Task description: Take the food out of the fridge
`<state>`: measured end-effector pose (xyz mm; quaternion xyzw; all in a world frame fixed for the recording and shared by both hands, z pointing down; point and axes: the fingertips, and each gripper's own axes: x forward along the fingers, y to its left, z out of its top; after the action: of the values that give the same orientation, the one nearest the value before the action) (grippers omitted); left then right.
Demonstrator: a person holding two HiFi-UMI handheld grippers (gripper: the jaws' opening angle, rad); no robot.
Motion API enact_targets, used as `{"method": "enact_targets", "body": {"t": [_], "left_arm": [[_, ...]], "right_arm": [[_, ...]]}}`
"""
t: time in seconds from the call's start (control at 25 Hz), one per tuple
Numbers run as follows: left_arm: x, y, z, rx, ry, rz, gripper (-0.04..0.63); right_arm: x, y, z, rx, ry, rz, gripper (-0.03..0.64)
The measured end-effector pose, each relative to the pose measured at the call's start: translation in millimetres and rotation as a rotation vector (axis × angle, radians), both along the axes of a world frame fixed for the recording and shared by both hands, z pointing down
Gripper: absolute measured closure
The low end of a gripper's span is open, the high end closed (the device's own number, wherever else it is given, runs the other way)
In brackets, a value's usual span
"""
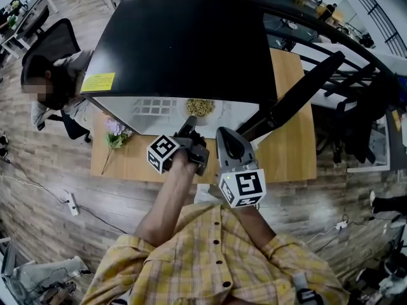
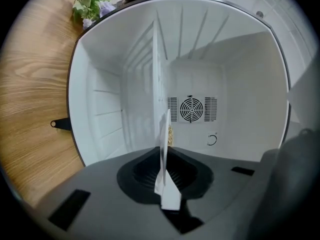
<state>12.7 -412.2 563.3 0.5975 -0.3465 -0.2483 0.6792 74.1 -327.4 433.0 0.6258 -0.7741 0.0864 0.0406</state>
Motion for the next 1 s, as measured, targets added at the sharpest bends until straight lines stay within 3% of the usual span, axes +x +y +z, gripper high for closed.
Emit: {"method": "enact_targets", "body": {"t": [0.04,0.28,1.0], "left_arm": [[1,0,-1,-0.003,-0.005,0.004,0.565],[-2,4,-5,-0.005,-0.048,0.017,0.578],[-18,44,-43,0.032,-0.029,-0.039,0.58]], "right_arm": [[1,1,0,0.0,-0.001,0.002,0.609],[4,4,-1,0.0,-0.006,0.01,0.609],[-1,32,-7,0.011,-0.037,-0.007,0.609]]}}
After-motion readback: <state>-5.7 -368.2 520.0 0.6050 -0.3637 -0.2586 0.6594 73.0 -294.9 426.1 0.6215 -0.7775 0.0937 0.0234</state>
